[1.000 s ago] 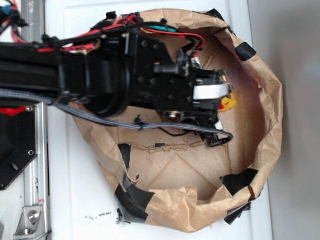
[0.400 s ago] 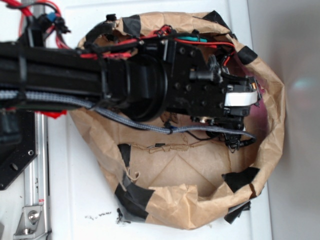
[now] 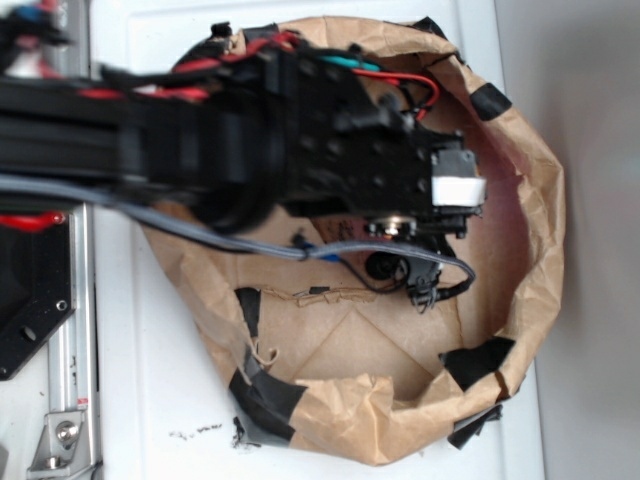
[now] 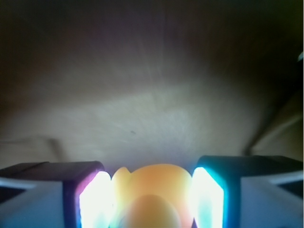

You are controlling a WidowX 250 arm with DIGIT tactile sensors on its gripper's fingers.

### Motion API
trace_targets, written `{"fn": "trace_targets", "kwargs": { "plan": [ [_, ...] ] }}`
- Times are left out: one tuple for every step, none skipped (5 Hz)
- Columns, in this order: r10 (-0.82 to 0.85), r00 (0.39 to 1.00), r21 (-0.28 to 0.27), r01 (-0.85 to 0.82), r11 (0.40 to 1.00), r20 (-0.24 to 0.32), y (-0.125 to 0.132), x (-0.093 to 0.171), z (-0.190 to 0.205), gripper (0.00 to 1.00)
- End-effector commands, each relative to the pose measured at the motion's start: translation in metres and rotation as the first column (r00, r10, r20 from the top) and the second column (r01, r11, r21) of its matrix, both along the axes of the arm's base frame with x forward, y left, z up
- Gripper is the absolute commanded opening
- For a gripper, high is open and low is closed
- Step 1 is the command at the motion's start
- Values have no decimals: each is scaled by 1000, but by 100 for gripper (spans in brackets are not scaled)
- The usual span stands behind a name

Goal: Grab the yellow duck.

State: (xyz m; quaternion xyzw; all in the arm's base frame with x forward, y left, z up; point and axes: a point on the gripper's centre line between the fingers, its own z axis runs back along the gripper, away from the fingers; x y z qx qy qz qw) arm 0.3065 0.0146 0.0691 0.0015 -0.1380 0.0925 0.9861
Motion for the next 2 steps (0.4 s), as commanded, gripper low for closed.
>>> {"fn": "trace_targets", "kwargs": {
  "plan": [
    [-26, 999, -26, 25, 999, -26, 2, -9, 78, 0],
    [-32, 998, 1, 32, 999, -63, -2, -10, 72, 0]
  ]
}}
